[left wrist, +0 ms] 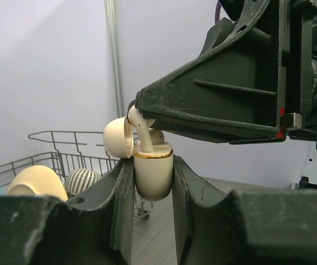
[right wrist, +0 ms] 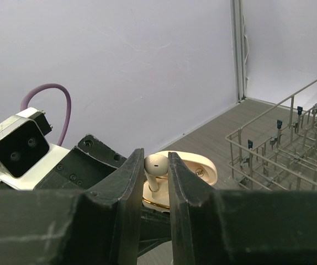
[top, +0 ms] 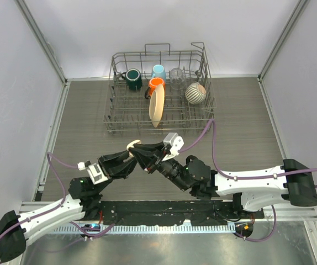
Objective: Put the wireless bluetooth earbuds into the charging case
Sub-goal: Place the earbud in the charging case.
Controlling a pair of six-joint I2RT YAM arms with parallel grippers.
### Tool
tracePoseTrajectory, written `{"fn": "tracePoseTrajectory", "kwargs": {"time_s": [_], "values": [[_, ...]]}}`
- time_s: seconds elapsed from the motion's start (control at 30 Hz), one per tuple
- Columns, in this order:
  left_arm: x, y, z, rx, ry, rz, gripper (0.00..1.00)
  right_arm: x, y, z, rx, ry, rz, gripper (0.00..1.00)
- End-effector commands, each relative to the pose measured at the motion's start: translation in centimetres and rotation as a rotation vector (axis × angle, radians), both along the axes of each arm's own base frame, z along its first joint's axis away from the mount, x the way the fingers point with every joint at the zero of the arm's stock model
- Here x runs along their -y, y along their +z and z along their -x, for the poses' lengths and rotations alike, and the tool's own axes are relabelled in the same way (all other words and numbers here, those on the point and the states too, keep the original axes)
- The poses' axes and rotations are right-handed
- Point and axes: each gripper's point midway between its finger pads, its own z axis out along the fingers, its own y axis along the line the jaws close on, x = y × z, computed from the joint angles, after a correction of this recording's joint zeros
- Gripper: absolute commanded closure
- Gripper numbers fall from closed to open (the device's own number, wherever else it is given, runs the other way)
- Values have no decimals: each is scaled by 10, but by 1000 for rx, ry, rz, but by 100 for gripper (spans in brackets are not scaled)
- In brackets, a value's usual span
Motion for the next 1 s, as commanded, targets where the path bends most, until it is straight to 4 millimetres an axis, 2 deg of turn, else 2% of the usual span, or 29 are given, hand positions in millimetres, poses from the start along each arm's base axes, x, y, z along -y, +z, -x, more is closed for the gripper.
{"fn": "tracePoseTrajectory", "kwargs": {"time_s": [0.0,0.3,0.53,0.6,0.73,0.77,0.9,0.93,0.97], "values": [[-17,18,9,60,10,106,100,7,-7,-9,14,-69,40,99],[-20,16,7,55,31,107,100,0,-12,-4,61,-50,170,99],[-21,14,7,56,38,100,100,5,-15,-5,59,-61,224,99],[-21,13,7,56,39,94,100,7,-10,-6,54,-70,225,99],[-19,11,6,56,40,80,100,8,-8,-10,26,-90,239,87],[-18,10,6,57,39,73,100,8,-8,-9,20,-88,233,81],[-15,9,9,69,22,54,100,10,1,-11,-10,-103,193,71],[-12,7,10,74,12,41,100,10,1,-13,-41,-109,178,63],[-12,8,11,75,8,38,100,12,4,-14,-52,-117,166,59]]}}
